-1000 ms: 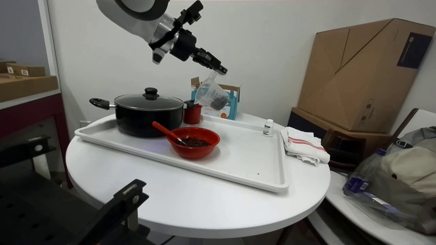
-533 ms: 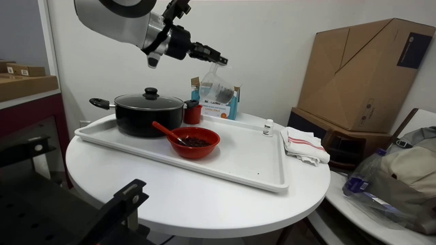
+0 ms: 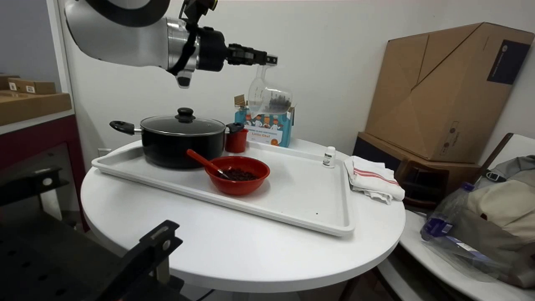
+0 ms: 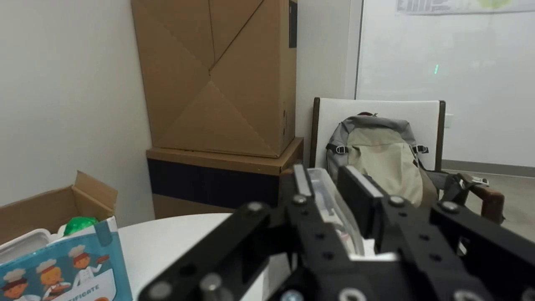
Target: Pour some beans from the jar into the red bowl
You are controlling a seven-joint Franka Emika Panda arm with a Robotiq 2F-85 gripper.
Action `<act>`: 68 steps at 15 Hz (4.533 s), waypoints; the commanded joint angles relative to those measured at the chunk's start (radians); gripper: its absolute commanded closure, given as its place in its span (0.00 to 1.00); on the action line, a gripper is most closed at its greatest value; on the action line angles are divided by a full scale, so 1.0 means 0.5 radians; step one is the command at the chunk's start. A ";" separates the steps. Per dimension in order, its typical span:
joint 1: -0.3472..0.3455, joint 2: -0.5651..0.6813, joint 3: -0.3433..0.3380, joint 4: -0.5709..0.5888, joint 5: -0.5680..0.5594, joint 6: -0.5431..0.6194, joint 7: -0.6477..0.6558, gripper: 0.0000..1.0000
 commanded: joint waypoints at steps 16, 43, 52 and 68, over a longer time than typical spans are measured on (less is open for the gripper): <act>0.073 0.198 0.033 -0.126 -0.192 -0.757 0.252 0.88; -0.410 0.311 -0.067 0.488 0.753 0.029 0.265 0.88; -0.789 0.359 -0.274 0.725 1.118 1.017 0.193 0.88; -1.501 0.735 -0.090 0.855 2.588 2.520 -0.593 0.88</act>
